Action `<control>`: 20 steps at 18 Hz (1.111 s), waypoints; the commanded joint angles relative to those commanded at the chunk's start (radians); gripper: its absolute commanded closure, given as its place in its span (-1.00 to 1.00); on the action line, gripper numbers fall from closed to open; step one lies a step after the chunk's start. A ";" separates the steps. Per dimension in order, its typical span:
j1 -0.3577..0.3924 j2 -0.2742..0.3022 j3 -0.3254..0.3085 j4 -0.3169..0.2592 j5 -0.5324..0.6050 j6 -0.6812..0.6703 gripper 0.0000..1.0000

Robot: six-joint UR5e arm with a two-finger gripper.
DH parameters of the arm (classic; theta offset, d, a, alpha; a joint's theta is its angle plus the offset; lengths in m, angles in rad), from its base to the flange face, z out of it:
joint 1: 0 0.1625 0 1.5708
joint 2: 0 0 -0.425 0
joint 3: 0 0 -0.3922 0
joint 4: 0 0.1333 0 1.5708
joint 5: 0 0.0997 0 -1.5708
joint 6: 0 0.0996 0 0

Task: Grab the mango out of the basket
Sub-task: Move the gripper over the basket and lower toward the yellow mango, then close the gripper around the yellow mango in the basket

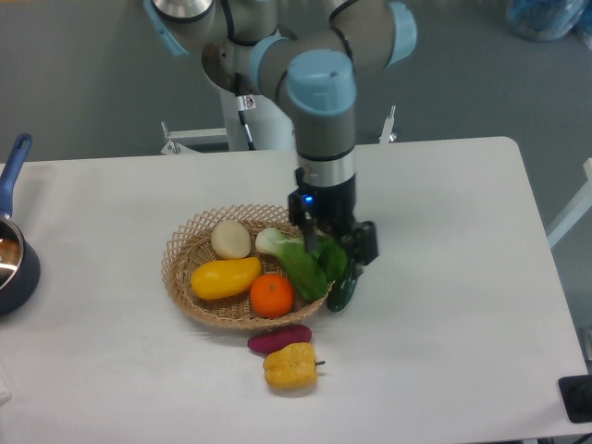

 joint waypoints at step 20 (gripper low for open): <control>-0.174 -0.118 -0.032 -0.006 0.009 -0.115 -1.00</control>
